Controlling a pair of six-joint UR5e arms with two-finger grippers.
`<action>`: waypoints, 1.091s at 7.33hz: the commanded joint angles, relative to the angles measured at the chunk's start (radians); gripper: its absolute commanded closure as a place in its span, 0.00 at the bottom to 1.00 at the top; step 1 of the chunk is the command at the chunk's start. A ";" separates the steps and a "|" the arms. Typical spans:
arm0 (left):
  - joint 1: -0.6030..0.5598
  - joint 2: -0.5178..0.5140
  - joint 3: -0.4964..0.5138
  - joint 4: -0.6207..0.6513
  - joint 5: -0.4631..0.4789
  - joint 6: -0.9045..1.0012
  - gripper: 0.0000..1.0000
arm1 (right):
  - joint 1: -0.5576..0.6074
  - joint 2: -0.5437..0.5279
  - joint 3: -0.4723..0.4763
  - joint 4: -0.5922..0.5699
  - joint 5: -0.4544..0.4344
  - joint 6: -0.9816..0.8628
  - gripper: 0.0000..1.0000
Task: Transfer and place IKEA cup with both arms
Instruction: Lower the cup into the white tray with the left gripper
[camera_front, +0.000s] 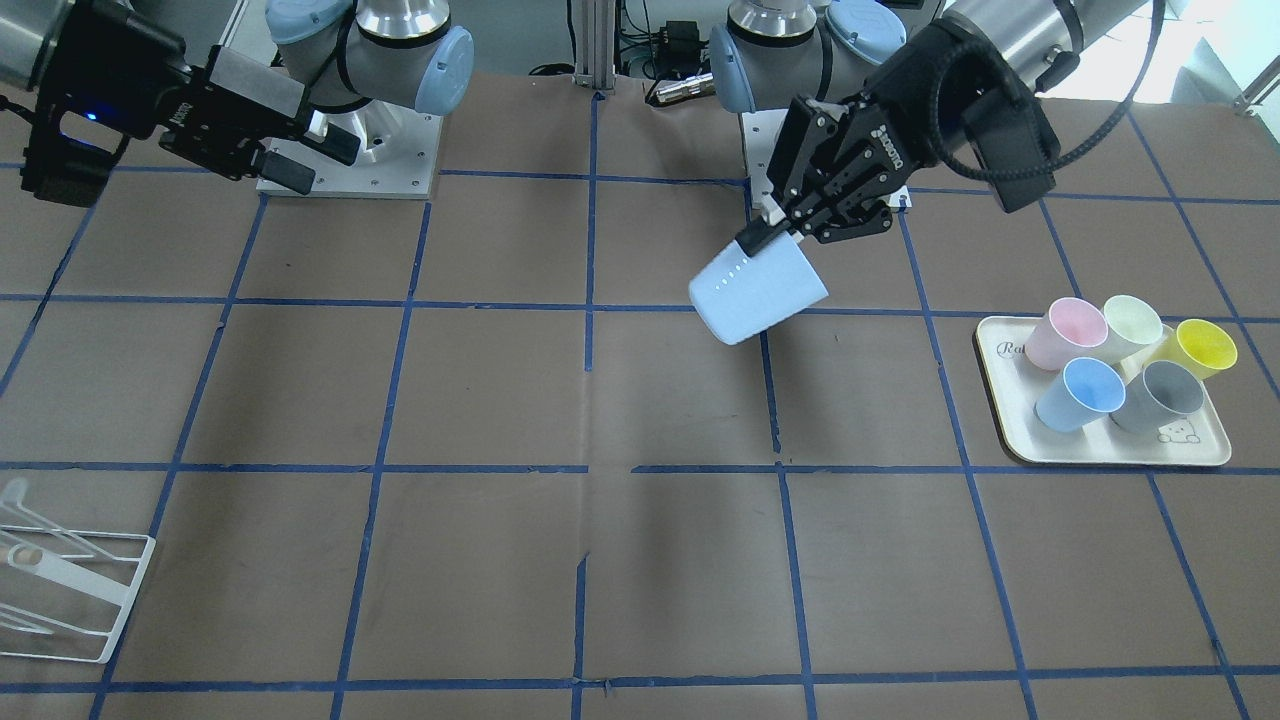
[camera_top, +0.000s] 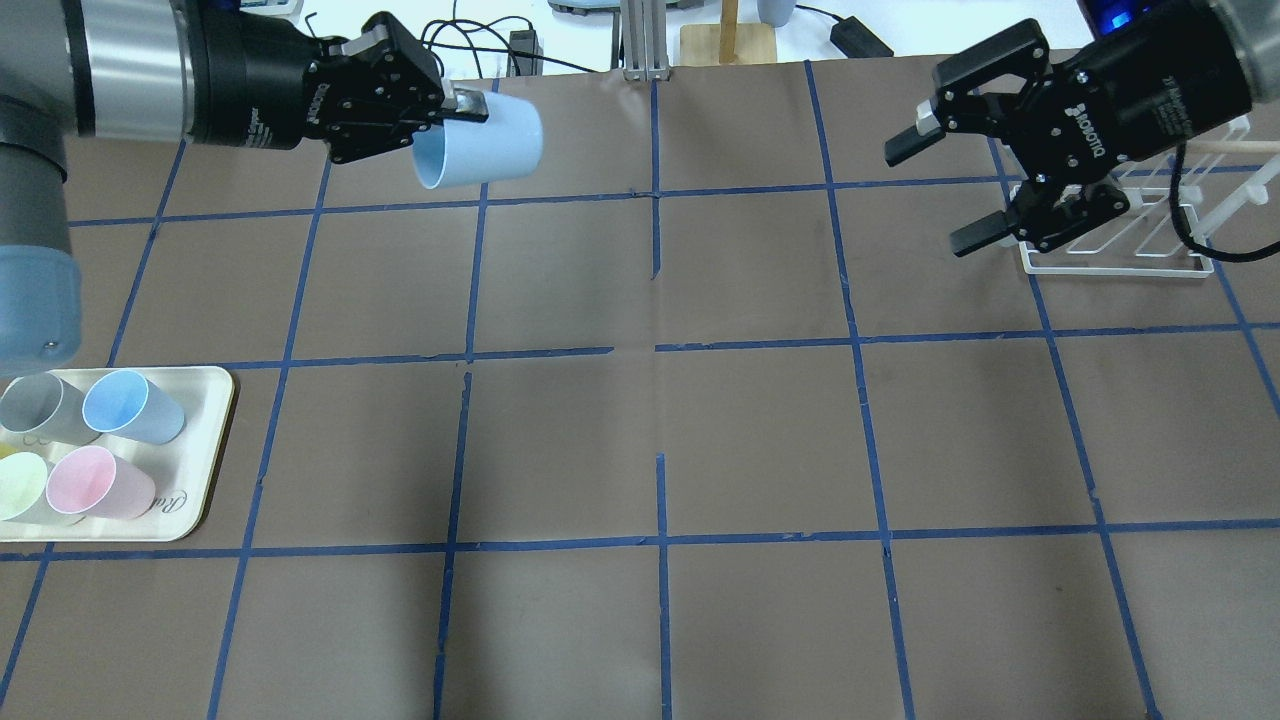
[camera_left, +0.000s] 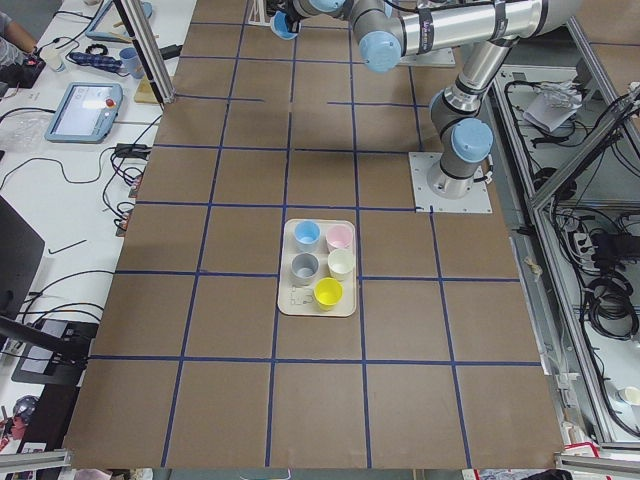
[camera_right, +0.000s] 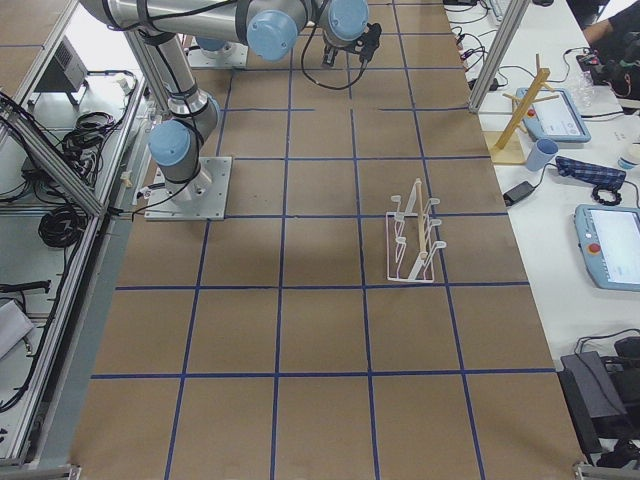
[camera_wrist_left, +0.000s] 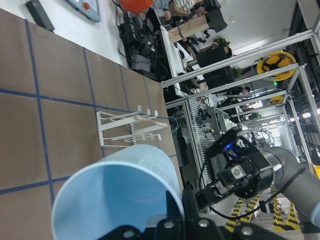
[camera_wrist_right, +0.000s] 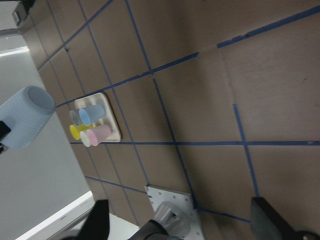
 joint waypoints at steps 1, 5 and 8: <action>0.006 -0.003 0.006 -0.114 0.445 0.103 1.00 | 0.025 -0.013 0.005 -0.135 -0.236 0.076 0.00; 0.245 -0.023 -0.014 -0.193 0.777 0.577 1.00 | 0.169 -0.010 0.064 -0.372 -0.636 0.088 0.00; 0.540 -0.116 0.012 -0.176 0.765 0.990 1.00 | 0.215 -0.006 0.120 -0.457 -0.651 0.096 0.00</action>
